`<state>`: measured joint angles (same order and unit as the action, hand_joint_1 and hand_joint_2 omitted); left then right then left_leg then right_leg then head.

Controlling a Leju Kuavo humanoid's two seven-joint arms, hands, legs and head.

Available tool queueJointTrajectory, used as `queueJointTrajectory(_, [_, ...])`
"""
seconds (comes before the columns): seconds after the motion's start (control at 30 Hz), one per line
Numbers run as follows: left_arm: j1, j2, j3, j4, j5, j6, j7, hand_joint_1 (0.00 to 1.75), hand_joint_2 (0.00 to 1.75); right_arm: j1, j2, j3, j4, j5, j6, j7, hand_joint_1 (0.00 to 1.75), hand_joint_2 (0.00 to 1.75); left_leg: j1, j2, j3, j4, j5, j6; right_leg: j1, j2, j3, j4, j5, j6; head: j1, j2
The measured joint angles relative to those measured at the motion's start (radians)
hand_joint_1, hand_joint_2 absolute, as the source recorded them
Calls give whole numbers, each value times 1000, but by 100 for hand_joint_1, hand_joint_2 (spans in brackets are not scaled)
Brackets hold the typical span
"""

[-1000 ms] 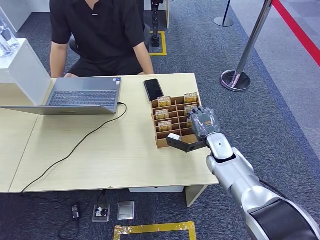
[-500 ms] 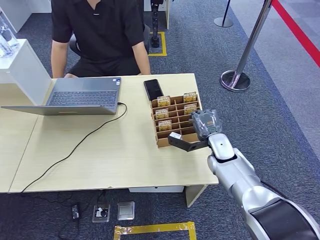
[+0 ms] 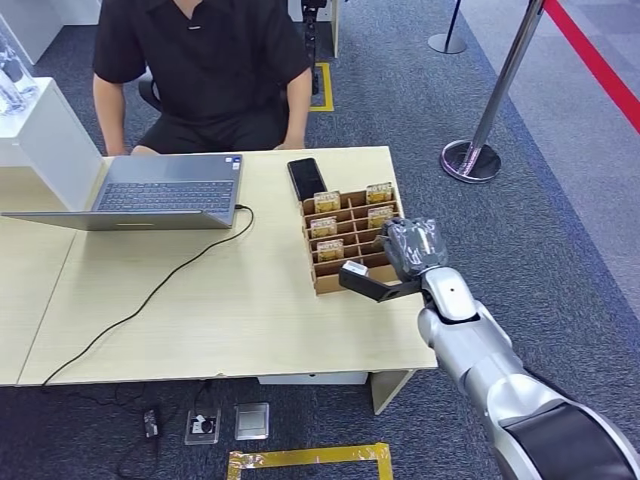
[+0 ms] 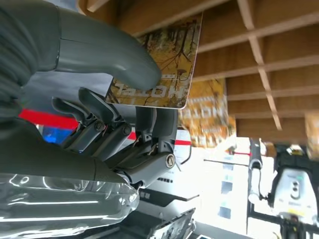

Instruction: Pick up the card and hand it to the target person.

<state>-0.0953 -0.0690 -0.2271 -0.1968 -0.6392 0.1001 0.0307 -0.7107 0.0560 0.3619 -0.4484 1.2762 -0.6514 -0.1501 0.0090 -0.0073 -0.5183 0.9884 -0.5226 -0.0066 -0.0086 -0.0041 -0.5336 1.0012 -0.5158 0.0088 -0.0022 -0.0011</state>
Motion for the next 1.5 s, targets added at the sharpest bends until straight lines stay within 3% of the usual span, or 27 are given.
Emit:
queueJointTrajectory(0.2, [-6,0,16,0,-2,-18,-1,0,175,56,60,-138,-251,-114,-46,-278,175,175,0,0,-1,0,0,0,0,0,-1,1,0,0,-1,0])
queueJointTrajectory(0.4, [-16,-1,36,0,-5,-7,-8,0,175,98,161,-273,-494,-190,-49,-429,175,175,0,0,-1,0,0,0,0,0,-1,1,0,0,-2,0])
queueJointTrajectory(0.6, [-24,-7,50,0,-23,-9,-5,0,175,104,211,-287,-549,-268,-49,-396,175,175,0,0,-1,0,0,0,0,0,0,1,0,0,1,0])
queueJointTrajectory(0.8, [-35,-9,52,0,-55,-20,12,0,175,82,227,-230,-389,-318,-48,-354,175,175,0,0,0,0,0,0,0,0,0,2,0,0,-1,0])
queueJointTrajectory(1.13, [-46,-14,47,0,-108,-10,12,0,175,29,272,-223,-200,-238,-49,-328,175,175,0,0,-1,0,0,0,0,0,-1,2,0,0,0,0])
queueJointTrajectory(1.2, [-47,-16,43,0,-120,4,13,0,175,25,279,-230,-190,-213,-49,-326,158,175,0,0,-1,0,0,0,0,0,-1,2,0,0,0,0])
queueJointTrajectory(1.27, [-49,-17,42,0,-123,8,15,0,87,24,284,-245,-185,-188,-49,-330,71,175,0,0,-1,0,0,0,0,0,-1,2,0,0,1,0])
queueJointTrajectory(1.33, [-49,-18,42,0,-122,2,17,0,0,21,289,-264,-181,-162,-49,-338,0,87,0,0,-1,0,0,0,0,0,-1,2,0,0,0,0])
queueJointTrajectory(1.4, [-46,-17,42,0,-121,-12,25,0,0,19,292,-288,-180,-137,-49,-348,0,0,0,0,-1,0,0,0,0,0,-1,2,0,0,-1,0])
queueJointTrajectory(1.5, [-41,-15,43,0,-121,-29,35,0,0,20,293,-329,-194,-109,-49,-367,0,0,0,0,-1,0,0,0,0,0,-1,2,0,0,-1,0])
